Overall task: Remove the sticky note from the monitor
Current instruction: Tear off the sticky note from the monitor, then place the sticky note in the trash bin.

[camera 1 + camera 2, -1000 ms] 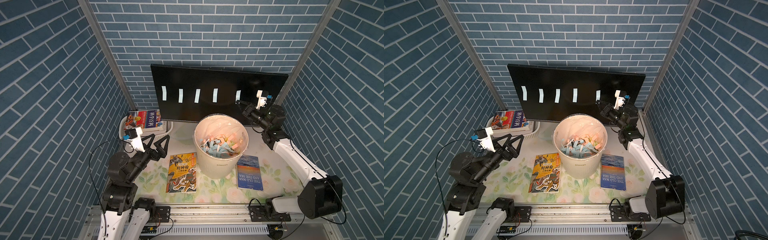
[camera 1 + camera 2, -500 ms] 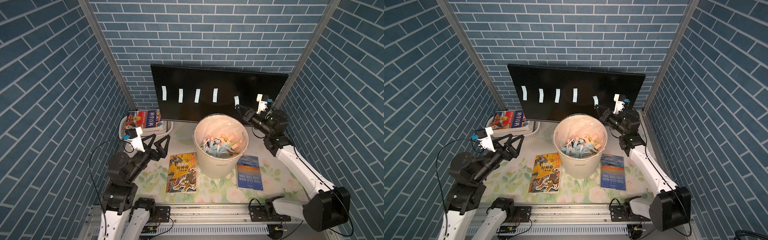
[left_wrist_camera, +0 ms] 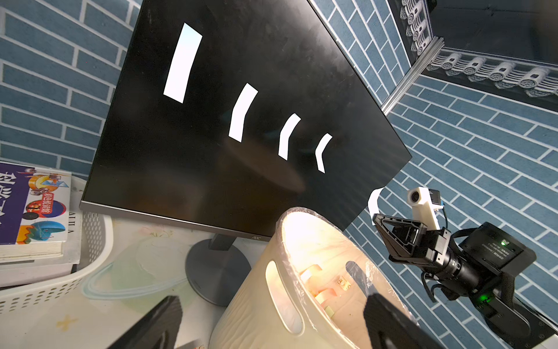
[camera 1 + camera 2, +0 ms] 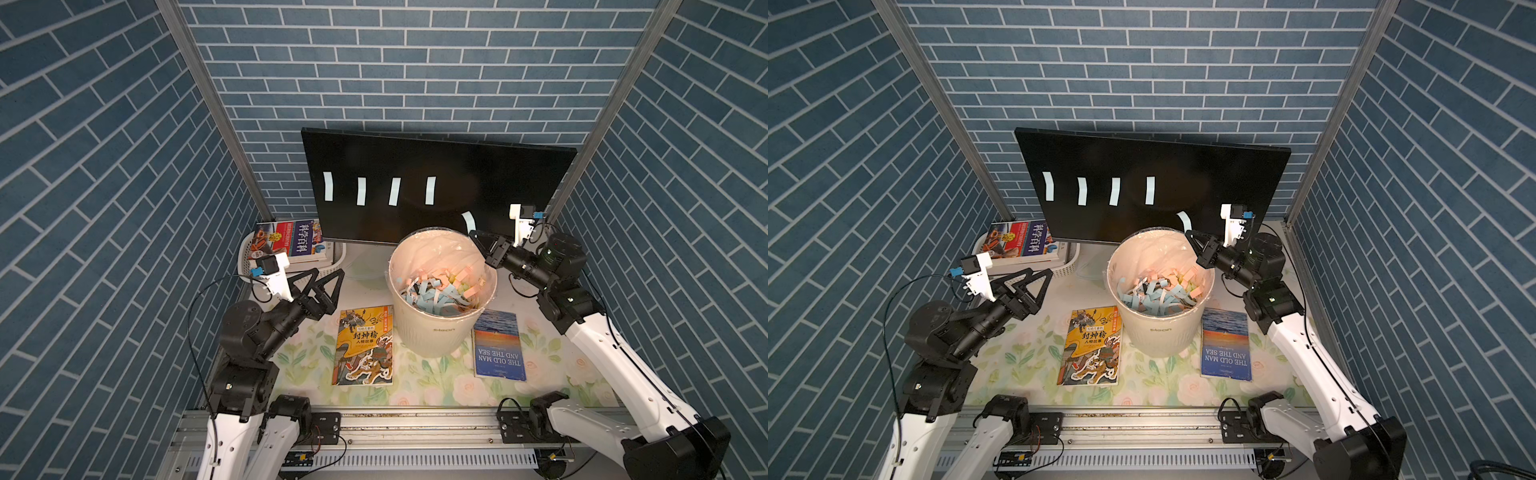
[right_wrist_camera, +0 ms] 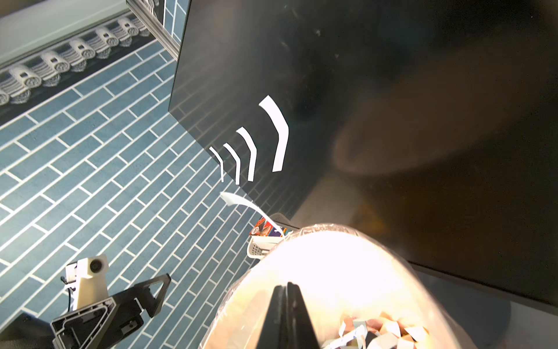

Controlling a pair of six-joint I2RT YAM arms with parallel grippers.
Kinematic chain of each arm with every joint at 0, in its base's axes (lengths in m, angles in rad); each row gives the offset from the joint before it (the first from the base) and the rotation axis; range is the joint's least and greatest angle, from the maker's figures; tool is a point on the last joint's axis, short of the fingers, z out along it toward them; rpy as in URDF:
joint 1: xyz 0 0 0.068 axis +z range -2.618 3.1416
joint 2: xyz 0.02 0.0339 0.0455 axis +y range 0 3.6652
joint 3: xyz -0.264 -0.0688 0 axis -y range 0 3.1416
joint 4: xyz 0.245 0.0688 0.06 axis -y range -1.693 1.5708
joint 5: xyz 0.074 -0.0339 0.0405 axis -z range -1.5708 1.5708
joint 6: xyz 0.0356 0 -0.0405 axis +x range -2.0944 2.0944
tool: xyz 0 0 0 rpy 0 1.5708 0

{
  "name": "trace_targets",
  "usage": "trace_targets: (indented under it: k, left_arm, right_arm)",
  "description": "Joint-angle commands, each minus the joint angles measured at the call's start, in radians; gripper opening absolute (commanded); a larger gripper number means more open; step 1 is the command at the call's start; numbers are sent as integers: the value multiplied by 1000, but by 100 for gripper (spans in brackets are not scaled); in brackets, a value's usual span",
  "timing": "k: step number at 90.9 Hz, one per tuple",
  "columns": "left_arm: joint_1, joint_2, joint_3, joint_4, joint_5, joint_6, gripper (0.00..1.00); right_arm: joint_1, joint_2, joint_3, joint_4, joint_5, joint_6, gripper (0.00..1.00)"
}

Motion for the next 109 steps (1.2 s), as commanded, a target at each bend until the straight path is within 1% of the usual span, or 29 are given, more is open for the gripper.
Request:
trace_targets:
  k: [1, 11, 25, 40, 69, 97, 105, 109]
  left_arm:
    - [-1, -3, -16, 43, 4, -22, 100]
    - [-1, -10, -31, 53, -28, -38, 100]
    - [-1, -2, -40, 62, -37, -48, 100]
    - [-1, 0, -52, 75, -79, -59, 100]
    - [-2, 27, -76, 142, -124, -116, 100]
    - [0, 90, -42, 193, -125, -129, 100]
    - [-1, 110, -31, 207, -114, -129, 100]
    - [-1, 117, -29, 215, -110, -130, 100]
  right_arm:
    - [40, -22, 13, -132, 52, -120, 0]
    - [89, -31, 21, -185, 100, -157, 0]
    - [141, -28, 31, -245, 151, -197, 0]
    - [174, -41, 32, -275, 213, -222, 0]
    - [217, -57, 80, -350, 289, -261, 0]
    - [299, 18, 183, -435, 384, -286, 0]
    - [327, 43, 200, -447, 410, -290, 4]
    - [339, 53, 208, -454, 422, -291, 8]
